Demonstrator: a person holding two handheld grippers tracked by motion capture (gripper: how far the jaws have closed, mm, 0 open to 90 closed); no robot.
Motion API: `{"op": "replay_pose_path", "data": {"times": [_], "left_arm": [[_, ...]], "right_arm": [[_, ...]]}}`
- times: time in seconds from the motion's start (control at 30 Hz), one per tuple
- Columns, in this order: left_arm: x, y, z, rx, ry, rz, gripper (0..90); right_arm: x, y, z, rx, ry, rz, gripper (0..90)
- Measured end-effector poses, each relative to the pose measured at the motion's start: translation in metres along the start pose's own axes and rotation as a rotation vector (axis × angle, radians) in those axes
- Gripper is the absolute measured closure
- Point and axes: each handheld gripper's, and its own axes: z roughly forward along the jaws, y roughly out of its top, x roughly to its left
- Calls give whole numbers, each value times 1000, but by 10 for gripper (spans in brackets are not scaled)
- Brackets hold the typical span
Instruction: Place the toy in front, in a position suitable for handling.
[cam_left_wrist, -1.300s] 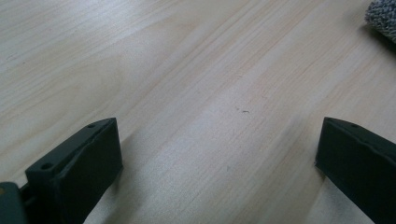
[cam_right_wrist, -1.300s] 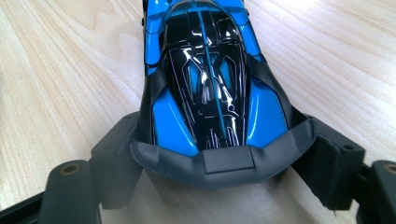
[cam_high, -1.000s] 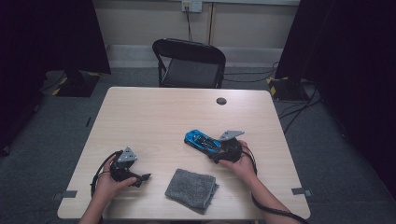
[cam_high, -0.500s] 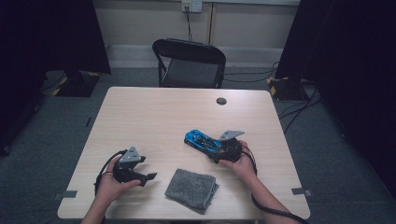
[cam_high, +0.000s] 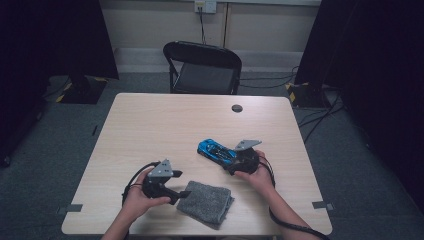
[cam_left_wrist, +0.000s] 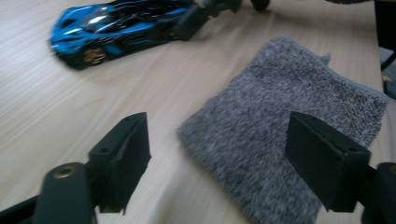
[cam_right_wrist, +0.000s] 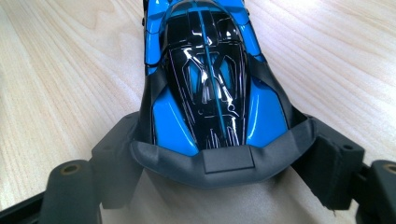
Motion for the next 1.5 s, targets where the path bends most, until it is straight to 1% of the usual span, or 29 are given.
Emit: {"op": "replay_pose_path", "data": {"times": [0.03,0.1,0.13,0.2,0.33,0.43,0.47,0.5,0.53,0.6,0.77,0.8,0.9,0.93,1.0,1.03,1.07,1.1,1.13,1.17,1.23,1.3,1.37,1.4,1.43,1.47,1.5], "left_arm": [[-5,4,9,17,-28,35,278],[-9,7,17,28,-53,51,275],[-11,8,21,31,-63,57,276],[-15,10,27,49,-80,83,281],[-20,9,39,85,-97,118,287],[-19,5,44,108,-86,138,310],[-19,4,45,101,-85,130,318],[-18,3,45,105,-81,127,326],[-17,3,45,110,-82,134,335],[-17,1,47,113,-80,132,363],[-17,0,46,117,-59,137,436],[-17,0,46,112,-55,135,458],[-17,0,45,116,-37,122,516],[-18,1,45,124,-32,125,541],[-19,3,44,138,-24,115,567],[-19,3,44,141,-29,106,589],[-19,2,43,145,-37,82,618],[-19,2,43,142,-37,73,642],[-19,2,43,142,-37,73,653],[-19,2,42,144,-34,59,668],[-19,3,40,147,-31,39,680],[-17,3,38,152,-11,20,686],[-14,2,34,154,3,11,690],[-14,2,34,154,3,11,690],[-11,1,32,145,22,-6,690],[-8,0,29,144,32,-15,691],[-4,-3,25,135,42,-43,691]], "right_arm": [[0,0,0,0,0,0,237],[0,0,0,0,0,-1,237],[0,0,0,0,0,-1,237],[0,0,0,0,0,-1,237],[0,0,0,0,0,-1,237],[0,0,0,1,0,0,237],[0,0,0,0,0,0,237],[0,0,0,0,0,0,237],[0,0,0,0,0,0,237],[0,0,0,0,0,-1,237],[0,0,0,1,0,-1,237],[0,0,0,1,0,-1,237],[0,0,0,1,0,-1,237],[0,0,0,1,0,-1,237],[0,0,0,0,0,-1,237],[0,0,0,1,0,-1,237],[0,0,0,1,0,-1,237],[0,0,0,1,0,-1,237],[0,0,0,1,0,-1,237],[0,0,0,1,0,-1,237],[0,0,0,1,0,-1,237],[0,0,0,1,0,-1,237],[0,0,0,1,0,-1,237],[0,0,0,1,0,-1,237],[0,0,0,1,0,-1,237],[0,0,0,1,0,-1,237],[0,0,0,1,0,-1,237]]}}
